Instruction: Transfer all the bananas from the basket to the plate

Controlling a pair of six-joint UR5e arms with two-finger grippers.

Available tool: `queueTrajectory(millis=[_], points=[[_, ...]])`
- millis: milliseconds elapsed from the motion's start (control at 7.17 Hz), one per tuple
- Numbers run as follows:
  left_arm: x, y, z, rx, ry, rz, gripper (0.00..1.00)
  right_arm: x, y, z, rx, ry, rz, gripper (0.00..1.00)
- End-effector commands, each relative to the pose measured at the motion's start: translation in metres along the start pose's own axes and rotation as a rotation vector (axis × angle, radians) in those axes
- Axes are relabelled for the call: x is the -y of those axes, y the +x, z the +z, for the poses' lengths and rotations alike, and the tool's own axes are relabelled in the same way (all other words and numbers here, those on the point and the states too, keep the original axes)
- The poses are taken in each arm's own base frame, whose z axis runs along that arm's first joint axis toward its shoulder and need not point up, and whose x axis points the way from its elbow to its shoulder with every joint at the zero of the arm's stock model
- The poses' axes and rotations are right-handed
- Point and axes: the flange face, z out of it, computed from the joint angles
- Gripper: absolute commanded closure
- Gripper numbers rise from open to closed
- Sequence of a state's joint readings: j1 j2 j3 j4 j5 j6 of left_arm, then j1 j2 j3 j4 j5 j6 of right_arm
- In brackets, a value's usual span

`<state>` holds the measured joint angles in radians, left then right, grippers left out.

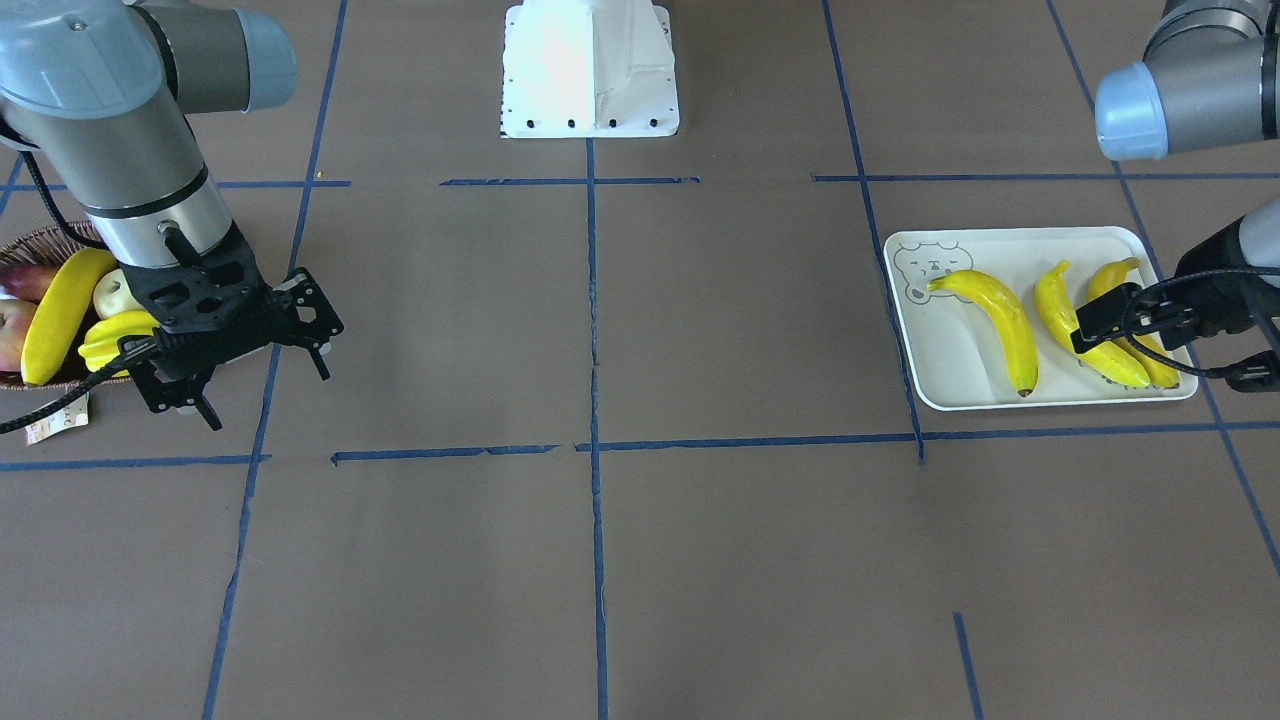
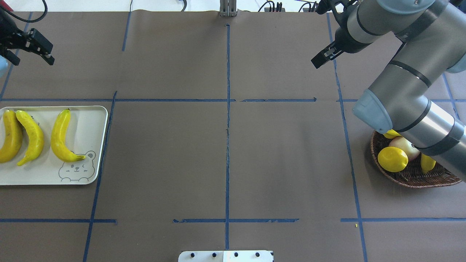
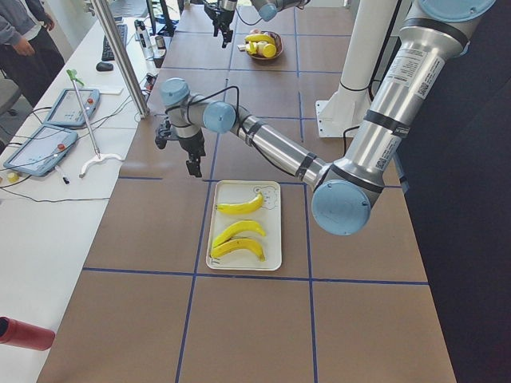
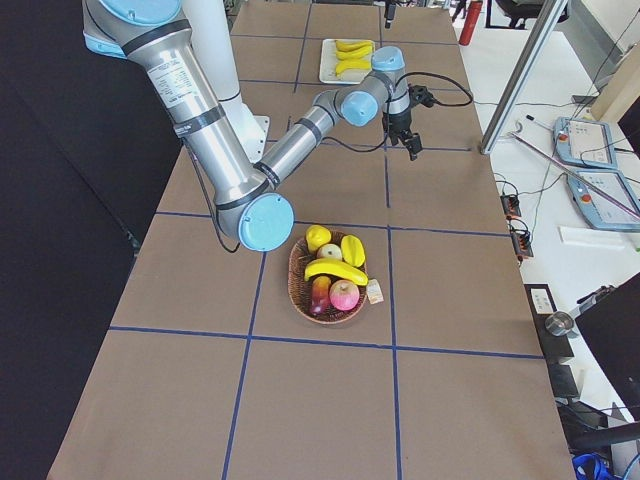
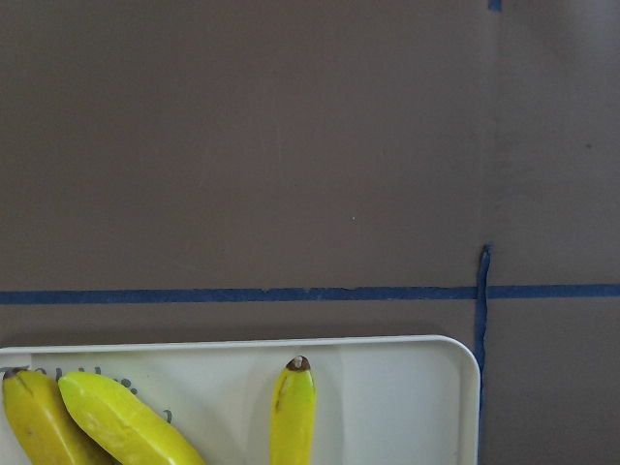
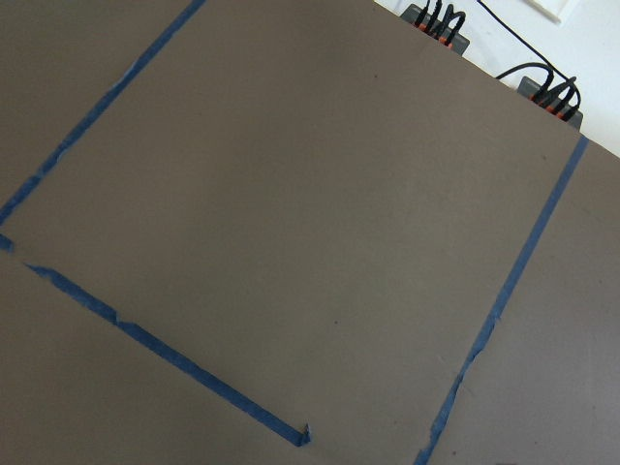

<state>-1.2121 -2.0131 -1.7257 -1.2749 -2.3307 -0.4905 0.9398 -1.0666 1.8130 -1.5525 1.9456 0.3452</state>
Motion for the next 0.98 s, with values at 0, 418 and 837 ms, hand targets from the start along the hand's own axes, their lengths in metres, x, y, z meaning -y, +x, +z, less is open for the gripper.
queueTrajectory(millis=[0,418,837], points=[[-0.012,0.066,0.011,-0.014,-0.009,-0.031,0.0,-0.061,0.069,-0.013,0.04,-0.054,0.108,0.01],[-0.017,0.089,0.031,-0.043,0.0,-0.01,0.0,-0.179,0.136,-0.015,-0.079,-0.147,0.224,0.01],[-0.018,0.092,0.028,-0.048,0.003,-0.006,0.0,-0.224,0.15,0.016,-0.223,-0.202,0.468,0.04]])
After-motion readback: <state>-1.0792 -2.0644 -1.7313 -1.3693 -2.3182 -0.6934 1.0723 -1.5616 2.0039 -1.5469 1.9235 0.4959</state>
